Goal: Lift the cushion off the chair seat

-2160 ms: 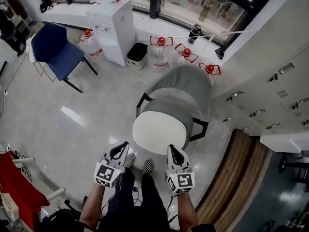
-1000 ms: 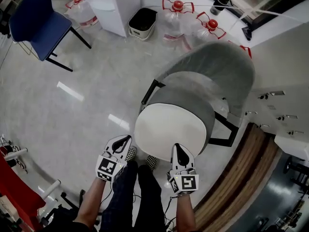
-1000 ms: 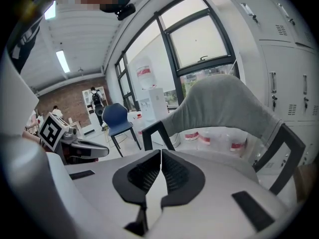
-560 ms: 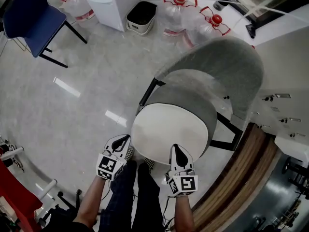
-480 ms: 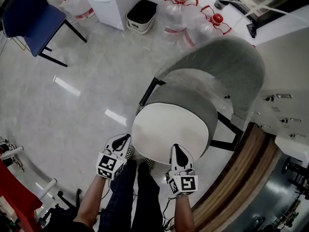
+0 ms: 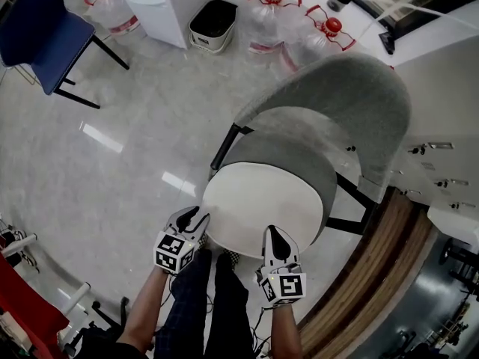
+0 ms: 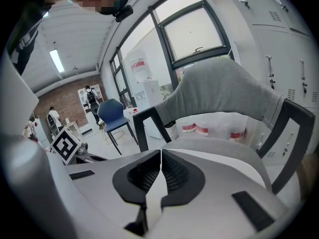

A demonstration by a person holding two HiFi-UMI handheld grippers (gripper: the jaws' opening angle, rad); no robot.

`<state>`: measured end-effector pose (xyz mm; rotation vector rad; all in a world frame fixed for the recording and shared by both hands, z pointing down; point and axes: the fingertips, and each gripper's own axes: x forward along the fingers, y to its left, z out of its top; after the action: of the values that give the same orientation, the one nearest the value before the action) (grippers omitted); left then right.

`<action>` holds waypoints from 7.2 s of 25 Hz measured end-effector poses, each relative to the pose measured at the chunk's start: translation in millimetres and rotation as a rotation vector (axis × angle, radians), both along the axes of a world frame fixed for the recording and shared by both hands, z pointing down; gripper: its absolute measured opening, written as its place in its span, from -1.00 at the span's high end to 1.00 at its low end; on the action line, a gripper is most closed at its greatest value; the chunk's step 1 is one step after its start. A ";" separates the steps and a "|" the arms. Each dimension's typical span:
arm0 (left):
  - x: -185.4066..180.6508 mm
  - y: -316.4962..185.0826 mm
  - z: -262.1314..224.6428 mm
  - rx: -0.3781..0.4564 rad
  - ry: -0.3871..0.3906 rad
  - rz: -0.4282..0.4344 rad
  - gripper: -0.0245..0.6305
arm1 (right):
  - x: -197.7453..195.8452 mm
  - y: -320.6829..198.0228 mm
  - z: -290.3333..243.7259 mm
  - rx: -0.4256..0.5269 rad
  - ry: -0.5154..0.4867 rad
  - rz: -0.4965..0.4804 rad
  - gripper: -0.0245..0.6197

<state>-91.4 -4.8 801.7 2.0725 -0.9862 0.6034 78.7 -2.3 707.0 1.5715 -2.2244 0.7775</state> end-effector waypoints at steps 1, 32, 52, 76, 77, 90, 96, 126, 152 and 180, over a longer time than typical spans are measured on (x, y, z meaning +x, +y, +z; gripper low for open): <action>0.4 0.3 4.5 -0.009 -0.002 0.001 0.49 | 0.5 -0.3 0.6 0.001 0.000 0.000 0.83; 15.8 -2.3 54.8 -0.117 0.032 0.013 0.29 | 25.9 -4.9 26.4 -0.024 0.003 0.038 0.83; 16.9 -6.6 0.0 0.074 -0.041 0.021 0.84 | 32.6 10.6 -7.5 -0.002 0.014 0.063 0.83; 49.5 13.7 -180.4 0.239 -0.007 0.107 0.84 | 54.6 56.3 -143.8 0.101 0.023 0.133 0.83; 51.1 15.4 -187.5 0.245 -0.006 0.112 0.84 | 54.8 58.9 -148.2 0.100 0.022 0.137 0.83; 50.0 29.9 -277.9 0.332 -0.025 0.129 0.84 | 57.6 76.1 -223.3 0.154 0.024 0.171 0.83; 46.3 34.7 -324.2 0.369 -0.041 0.136 0.84 | 56.8 85.9 -263.1 0.185 0.036 0.163 0.83; -25.5 94.8 -565.3 0.624 0.031 0.022 0.84 | 19.5 134.7 -478.6 0.425 0.097 0.117 0.83; -19.5 132.7 -638.6 0.808 0.051 0.059 0.84 | -2.1 160.7 -532.4 0.507 0.120 0.090 0.83; -13.5 152.6 -631.9 0.791 0.039 0.066 0.85 | -1.2 177.2 -523.2 0.483 0.091 0.081 0.83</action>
<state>-104.8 147.7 169.8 2.7927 -1.2706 0.2019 77.5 174.9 183.8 1.8704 -2.4109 0.1800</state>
